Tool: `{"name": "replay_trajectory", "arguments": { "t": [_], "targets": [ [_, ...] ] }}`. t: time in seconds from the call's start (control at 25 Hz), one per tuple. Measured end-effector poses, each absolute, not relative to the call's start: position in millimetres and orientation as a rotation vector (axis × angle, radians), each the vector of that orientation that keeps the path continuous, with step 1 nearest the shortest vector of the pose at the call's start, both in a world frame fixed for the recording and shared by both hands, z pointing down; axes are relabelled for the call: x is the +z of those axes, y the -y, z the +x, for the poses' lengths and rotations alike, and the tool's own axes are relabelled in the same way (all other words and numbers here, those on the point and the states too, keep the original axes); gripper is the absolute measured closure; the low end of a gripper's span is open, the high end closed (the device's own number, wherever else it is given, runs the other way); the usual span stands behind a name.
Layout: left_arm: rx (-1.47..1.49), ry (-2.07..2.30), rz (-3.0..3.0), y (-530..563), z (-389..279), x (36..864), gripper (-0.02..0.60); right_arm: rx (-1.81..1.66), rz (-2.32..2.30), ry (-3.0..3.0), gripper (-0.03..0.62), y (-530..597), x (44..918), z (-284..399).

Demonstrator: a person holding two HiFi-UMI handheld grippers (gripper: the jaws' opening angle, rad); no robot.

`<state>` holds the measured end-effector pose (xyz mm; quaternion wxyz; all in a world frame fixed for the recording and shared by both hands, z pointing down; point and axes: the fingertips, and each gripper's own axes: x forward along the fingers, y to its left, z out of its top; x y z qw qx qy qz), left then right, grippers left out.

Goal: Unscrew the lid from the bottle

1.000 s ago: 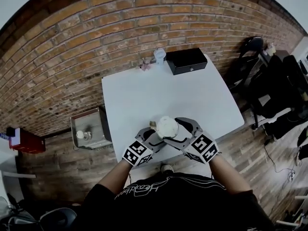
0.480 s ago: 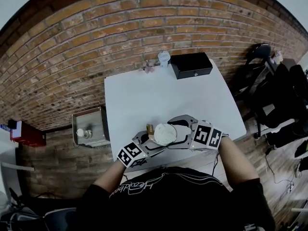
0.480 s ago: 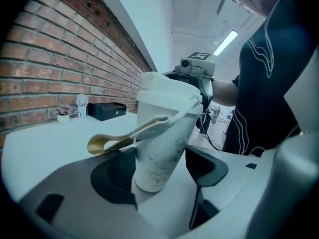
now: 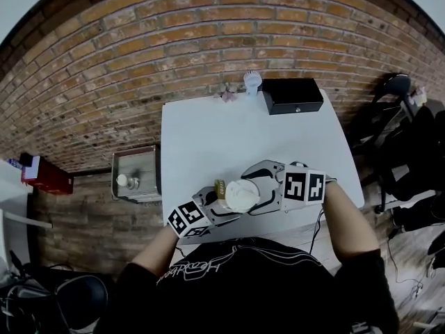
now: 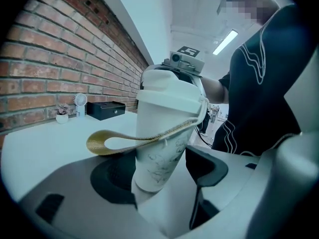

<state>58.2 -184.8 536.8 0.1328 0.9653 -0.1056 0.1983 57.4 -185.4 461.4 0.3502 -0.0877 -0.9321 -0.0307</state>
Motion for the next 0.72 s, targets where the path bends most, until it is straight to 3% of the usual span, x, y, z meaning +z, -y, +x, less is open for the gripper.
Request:
{"name": "replay_trajectory", "arguments": {
  "t": [0.52,0.72],
  "targets": [
    [0.597,0.382,2.813,185.8,56.1,538.3,0.256,0.034,0.308,2.758,0.106,183.1,426.6,49.4],
    [0.611,0.402,2.823,185.8,56.9,539.8,0.256,0.119,0.618,2.721,0.118,191.5,447.5,52.1]
  ]
}}
